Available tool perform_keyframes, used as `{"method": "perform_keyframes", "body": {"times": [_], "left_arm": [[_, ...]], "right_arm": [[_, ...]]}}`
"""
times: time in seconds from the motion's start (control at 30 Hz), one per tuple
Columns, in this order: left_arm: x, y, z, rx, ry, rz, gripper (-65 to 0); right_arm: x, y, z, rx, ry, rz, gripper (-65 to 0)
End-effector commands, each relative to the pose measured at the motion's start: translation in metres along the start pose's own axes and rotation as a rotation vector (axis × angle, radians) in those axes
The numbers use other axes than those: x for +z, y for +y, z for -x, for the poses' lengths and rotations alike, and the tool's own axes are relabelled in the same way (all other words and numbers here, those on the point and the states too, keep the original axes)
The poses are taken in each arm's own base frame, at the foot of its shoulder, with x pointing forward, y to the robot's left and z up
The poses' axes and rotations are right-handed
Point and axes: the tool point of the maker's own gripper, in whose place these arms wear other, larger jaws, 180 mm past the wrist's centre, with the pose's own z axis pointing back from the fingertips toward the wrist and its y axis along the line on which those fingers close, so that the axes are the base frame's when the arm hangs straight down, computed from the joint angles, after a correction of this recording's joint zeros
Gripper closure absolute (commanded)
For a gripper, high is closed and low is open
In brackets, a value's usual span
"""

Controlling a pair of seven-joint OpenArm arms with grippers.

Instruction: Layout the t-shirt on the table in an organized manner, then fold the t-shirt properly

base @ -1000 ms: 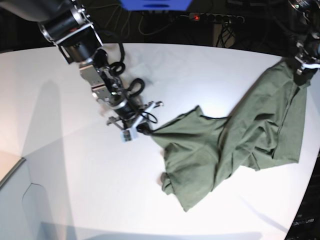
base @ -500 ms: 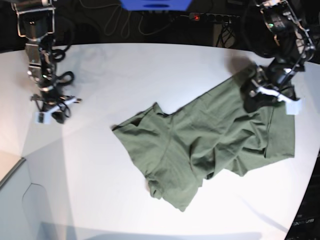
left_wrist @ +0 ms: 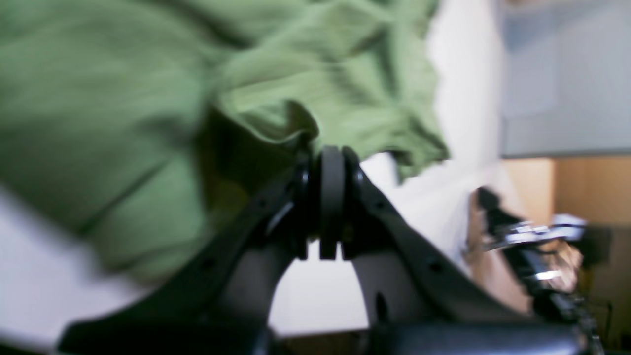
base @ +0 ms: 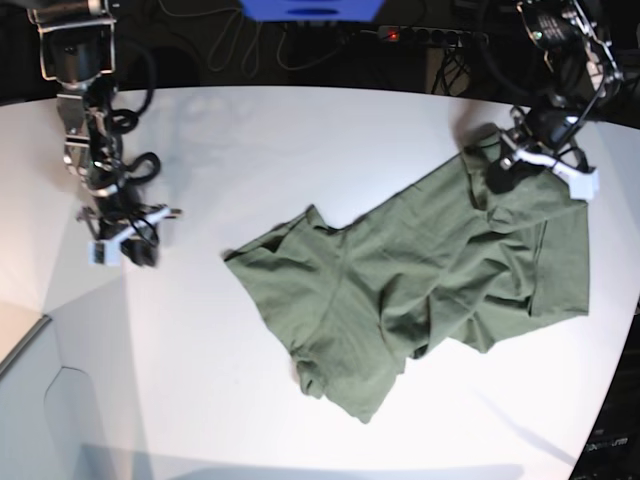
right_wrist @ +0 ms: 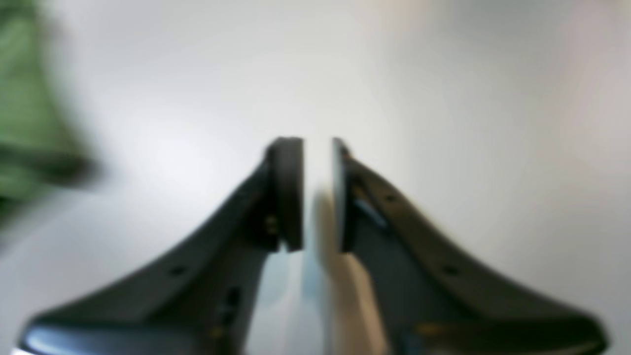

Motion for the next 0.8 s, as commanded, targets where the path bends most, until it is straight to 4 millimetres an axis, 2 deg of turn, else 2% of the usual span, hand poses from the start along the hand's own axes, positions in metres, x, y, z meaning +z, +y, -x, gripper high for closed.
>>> {"method": "perform_keyframes", "body": {"times": [0.0, 0.07, 0.17, 0.23, 0.33, 0.4, 0.5, 0.67, 0.77], "left_arm": [[0.006, -0.002, -0.016, -0.011, -0.050, 0.010, 0.0], [0.017, 0.011, -0.017, 0.006, -0.068, -0.027, 0.0], [0.031, 0.028, -0.019, 0.026, -0.092, -0.074, 0.0], [0.040, 0.038, -0.019, 0.038, -0.105, -0.104, 0.0], [0.056, 0.053, -0.024, 0.057, -0.139, -0.151, 0.0], [0.067, 0.063, -0.027, 0.069, -0.162, -0.184, 0.0], [0.082, 0.075, -0.033, 0.086, -0.202, -0.224, 0.0], [0.098, 0.087, -0.035, 0.100, -0.234, -0.265, 0.0], [0.111, 0.096, -0.029, 0.112, -0.235, -0.298, 0.0]], "right_arm": [[-0.004, 0.011, -0.023, 0.019, -0.068, -0.038, -18.9], [-0.010, 0.040, -0.040, 0.025, -0.112, -0.099, -26.6], [-0.022, 0.081, -0.051, 0.031, -0.133, -0.183, -36.6], [-0.029, 0.101, -0.045, 0.037, -0.111, -0.225, -39.1], [-0.042, 0.124, -0.033, 0.054, -0.061, -0.275, -39.2], [-0.050, 0.130, -0.024, 0.056, -0.025, -0.282, -39.2], [-0.061, 0.123, -0.017, 0.045, 0.013, -0.258, -39.2], [-0.063, 0.112, -0.012, 0.051, 0.034, -0.239, -39.2], [-0.062, 0.105, -0.010, 0.062, 0.041, -0.230, -39.2]]}}
